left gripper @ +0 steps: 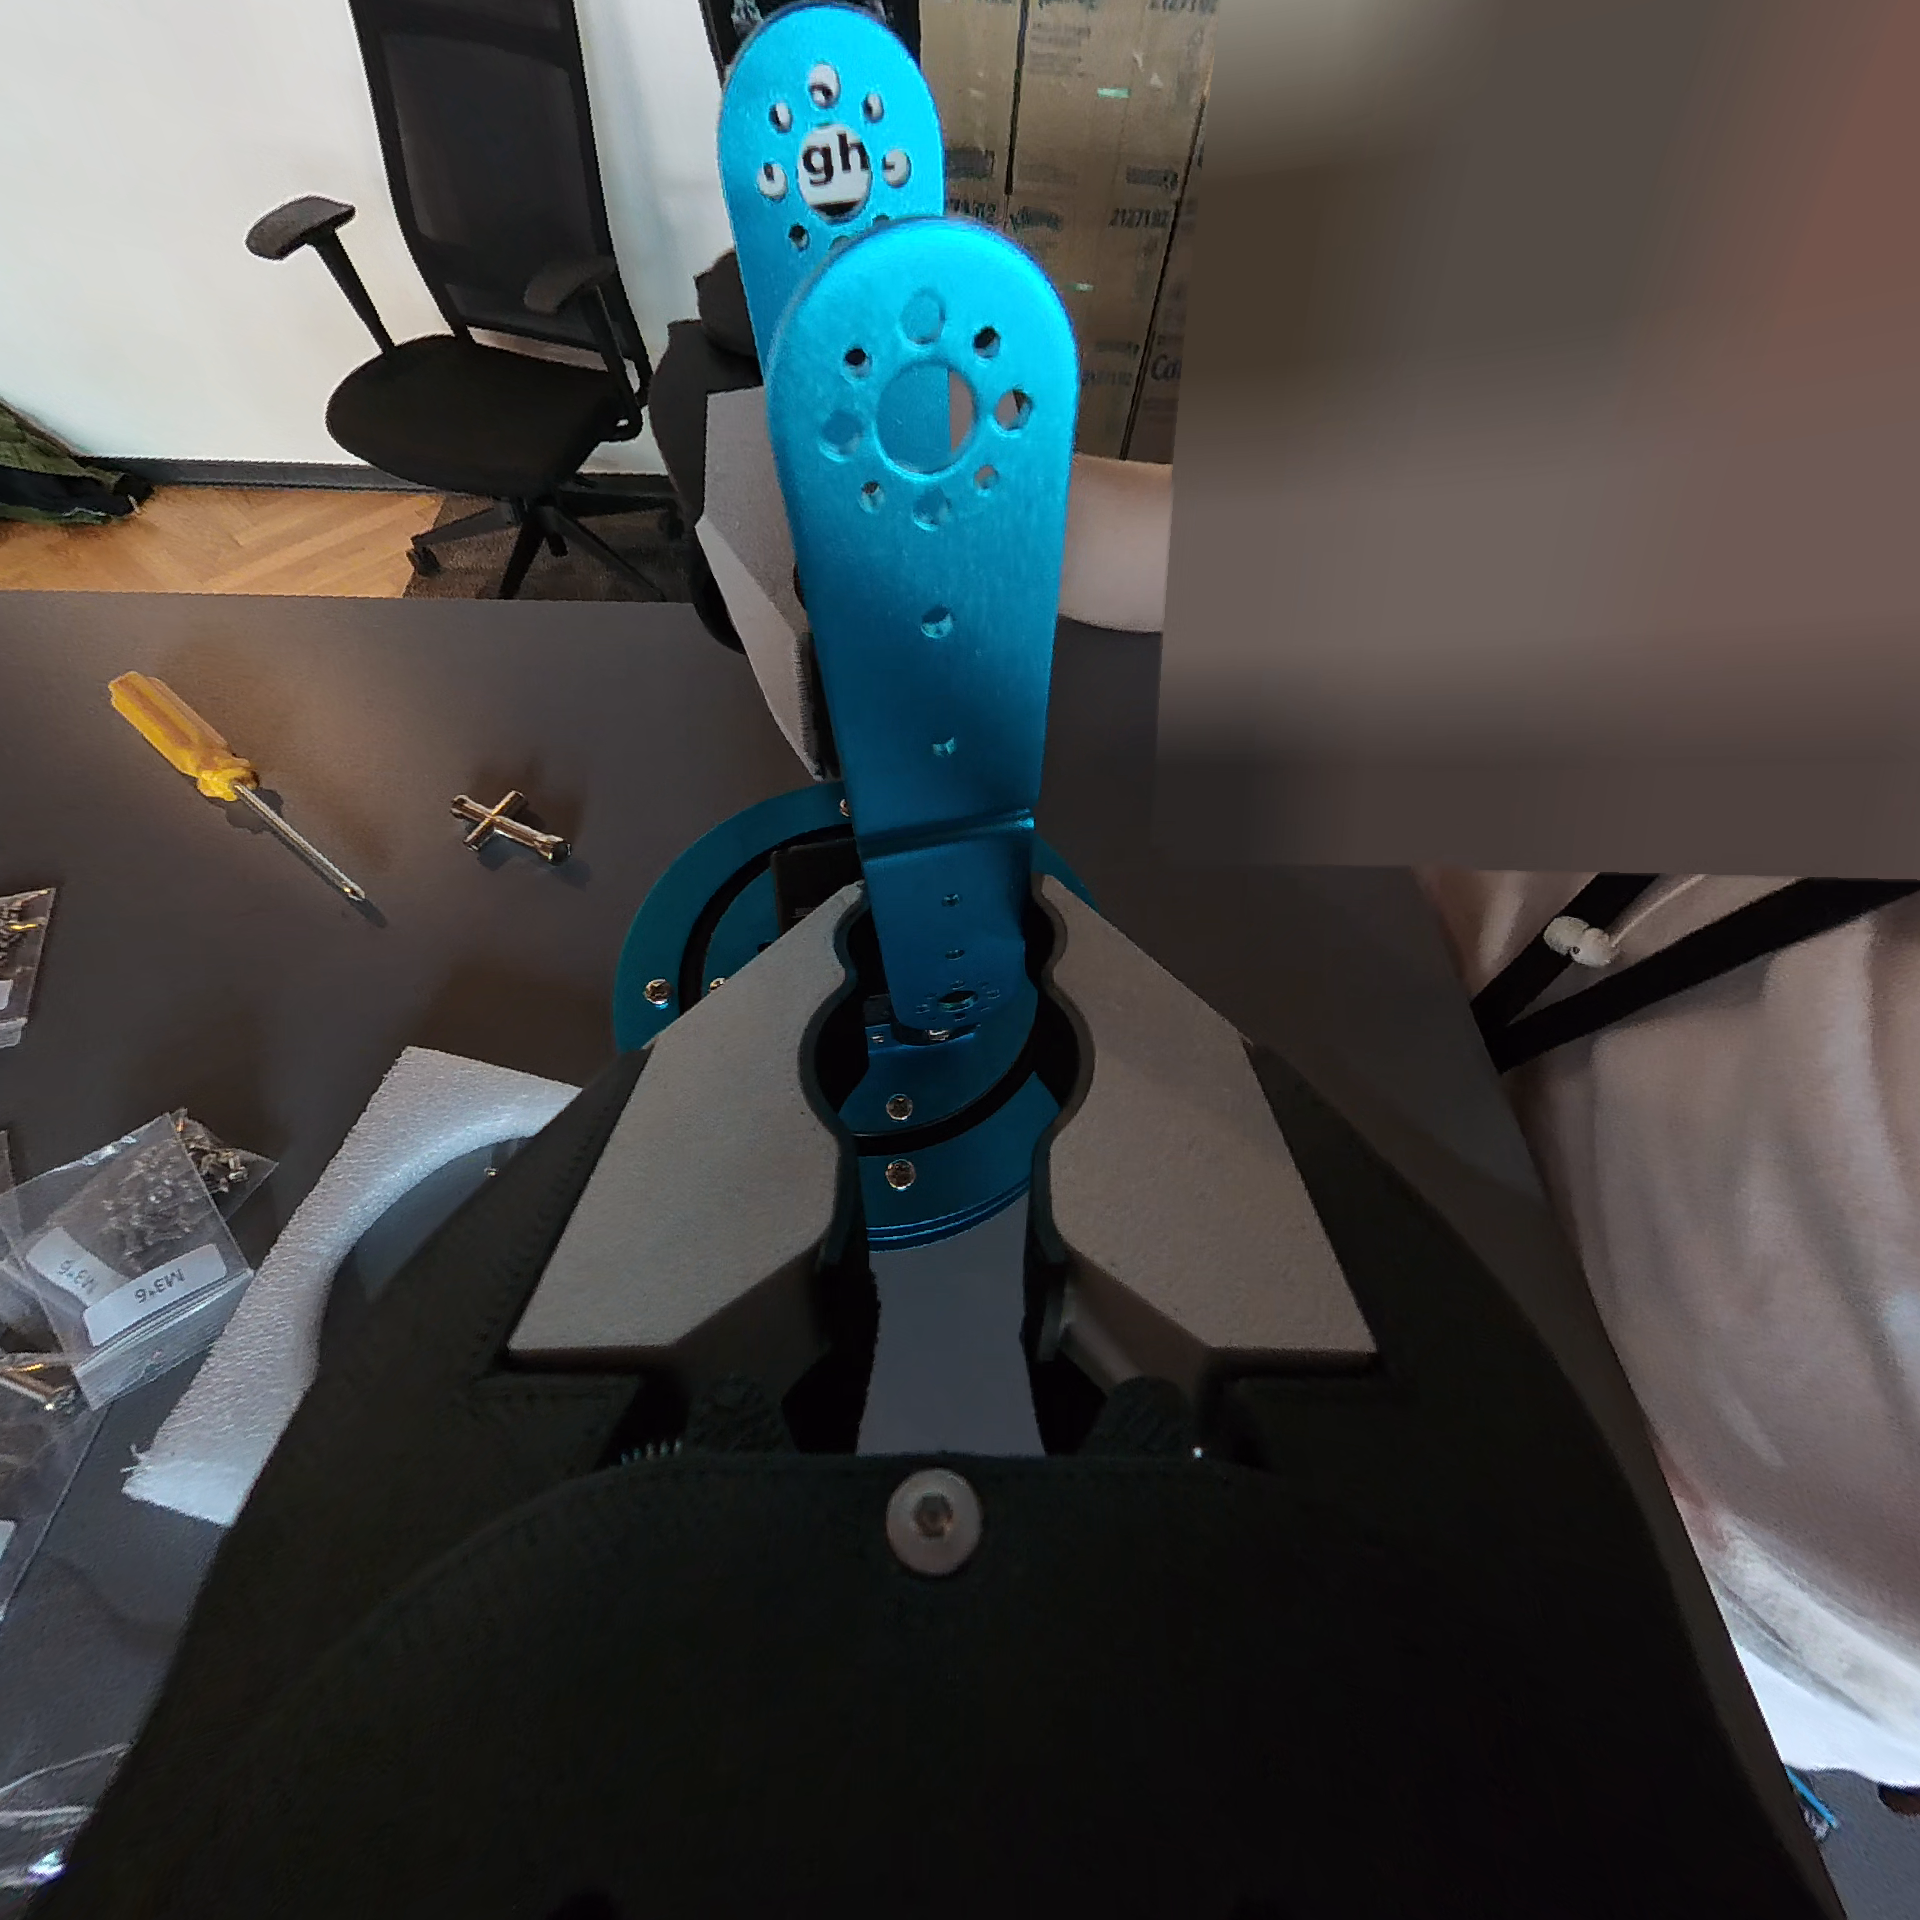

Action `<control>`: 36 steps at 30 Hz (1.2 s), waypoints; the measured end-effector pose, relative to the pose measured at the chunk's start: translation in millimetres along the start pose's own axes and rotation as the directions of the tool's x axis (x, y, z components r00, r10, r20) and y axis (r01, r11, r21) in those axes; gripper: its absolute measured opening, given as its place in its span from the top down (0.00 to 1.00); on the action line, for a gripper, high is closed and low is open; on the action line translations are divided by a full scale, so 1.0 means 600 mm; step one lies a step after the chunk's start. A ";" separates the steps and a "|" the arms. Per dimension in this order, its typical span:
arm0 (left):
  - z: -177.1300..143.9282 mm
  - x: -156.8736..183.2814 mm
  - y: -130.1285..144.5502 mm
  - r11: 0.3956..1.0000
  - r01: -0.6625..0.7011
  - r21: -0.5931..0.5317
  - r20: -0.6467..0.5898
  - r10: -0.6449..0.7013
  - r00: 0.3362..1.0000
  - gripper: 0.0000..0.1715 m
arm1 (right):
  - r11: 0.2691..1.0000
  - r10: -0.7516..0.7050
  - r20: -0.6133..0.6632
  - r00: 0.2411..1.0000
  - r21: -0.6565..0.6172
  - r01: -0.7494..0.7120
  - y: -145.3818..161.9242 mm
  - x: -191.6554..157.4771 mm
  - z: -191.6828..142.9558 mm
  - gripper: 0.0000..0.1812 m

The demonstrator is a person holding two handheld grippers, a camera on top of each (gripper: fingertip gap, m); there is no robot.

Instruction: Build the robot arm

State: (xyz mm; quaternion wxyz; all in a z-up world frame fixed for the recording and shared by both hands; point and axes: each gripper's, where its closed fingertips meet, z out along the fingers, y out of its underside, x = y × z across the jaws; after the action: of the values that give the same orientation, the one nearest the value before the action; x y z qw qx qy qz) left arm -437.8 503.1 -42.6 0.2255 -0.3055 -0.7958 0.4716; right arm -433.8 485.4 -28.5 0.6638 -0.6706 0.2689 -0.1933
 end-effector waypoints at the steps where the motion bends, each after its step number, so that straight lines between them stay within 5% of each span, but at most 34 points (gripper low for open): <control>1: 0.000 0.000 0.000 1.000 0.006 0.006 0.001 -0.006 1.000 0.85 | 1.000 0.003 -0.001 1.000 0.005 -0.003 0.000 0.001 0.000 0.86; 11: 0.004 -0.004 0.002 1.000 -0.005 -0.008 0.086 0.005 0.996 0.81 | 0.999 0.021 0.013 1.000 0.030 -0.021 -0.001 0.002 0.000 0.86; 36: 0.003 -0.007 -0.002 0.989 0.136 0.058 0.017 -0.137 0.990 0.85 | 0.995 0.079 0.040 0.996 0.064 -0.082 -0.002 0.006 -0.003 0.86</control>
State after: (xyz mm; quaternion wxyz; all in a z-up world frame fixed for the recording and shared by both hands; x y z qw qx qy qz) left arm -436.2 498.7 -42.3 0.2575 -0.2389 -0.8036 0.4805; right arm -432.0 481.5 -27.9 0.6976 -0.6404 0.2769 -0.1628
